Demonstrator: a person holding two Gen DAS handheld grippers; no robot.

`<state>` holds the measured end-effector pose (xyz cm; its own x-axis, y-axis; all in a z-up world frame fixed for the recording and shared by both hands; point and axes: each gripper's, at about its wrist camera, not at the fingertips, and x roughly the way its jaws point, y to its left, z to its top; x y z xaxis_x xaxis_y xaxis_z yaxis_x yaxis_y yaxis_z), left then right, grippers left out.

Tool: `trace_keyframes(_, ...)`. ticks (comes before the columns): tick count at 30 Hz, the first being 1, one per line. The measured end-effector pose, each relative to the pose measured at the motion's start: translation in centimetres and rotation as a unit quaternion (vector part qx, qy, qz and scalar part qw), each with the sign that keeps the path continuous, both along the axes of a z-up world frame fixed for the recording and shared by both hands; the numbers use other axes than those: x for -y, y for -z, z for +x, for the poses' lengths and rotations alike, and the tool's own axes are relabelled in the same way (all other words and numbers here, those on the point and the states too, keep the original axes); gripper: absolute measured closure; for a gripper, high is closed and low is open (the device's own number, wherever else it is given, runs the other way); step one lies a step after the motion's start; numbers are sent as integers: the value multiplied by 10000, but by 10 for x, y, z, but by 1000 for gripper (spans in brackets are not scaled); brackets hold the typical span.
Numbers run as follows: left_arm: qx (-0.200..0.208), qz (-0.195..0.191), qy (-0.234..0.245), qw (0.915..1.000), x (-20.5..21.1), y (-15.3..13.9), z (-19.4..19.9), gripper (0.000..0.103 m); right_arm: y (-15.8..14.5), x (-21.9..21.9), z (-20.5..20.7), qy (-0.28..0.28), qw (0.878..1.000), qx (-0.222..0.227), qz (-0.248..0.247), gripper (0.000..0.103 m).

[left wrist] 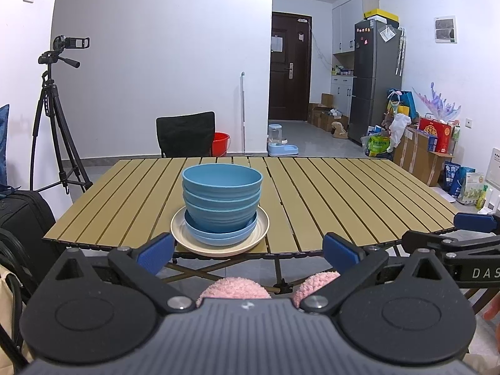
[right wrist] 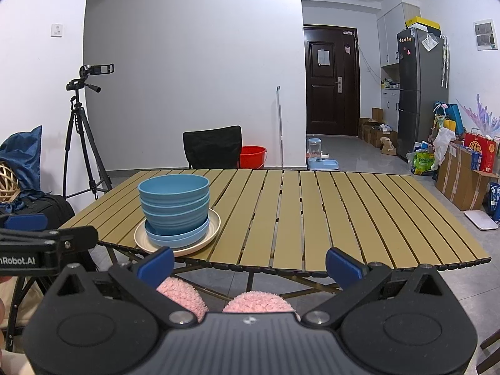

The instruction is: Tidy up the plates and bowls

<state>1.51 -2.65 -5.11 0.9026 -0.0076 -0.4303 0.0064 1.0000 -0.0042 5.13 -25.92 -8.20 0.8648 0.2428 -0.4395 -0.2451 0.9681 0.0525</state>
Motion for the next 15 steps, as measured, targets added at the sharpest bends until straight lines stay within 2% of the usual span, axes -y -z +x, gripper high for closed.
trace_keyframes(15, 28, -5, 33, 10000, 1, -1, -2, 0, 0, 0, 0, -1, 10000, -4, -3, 0)
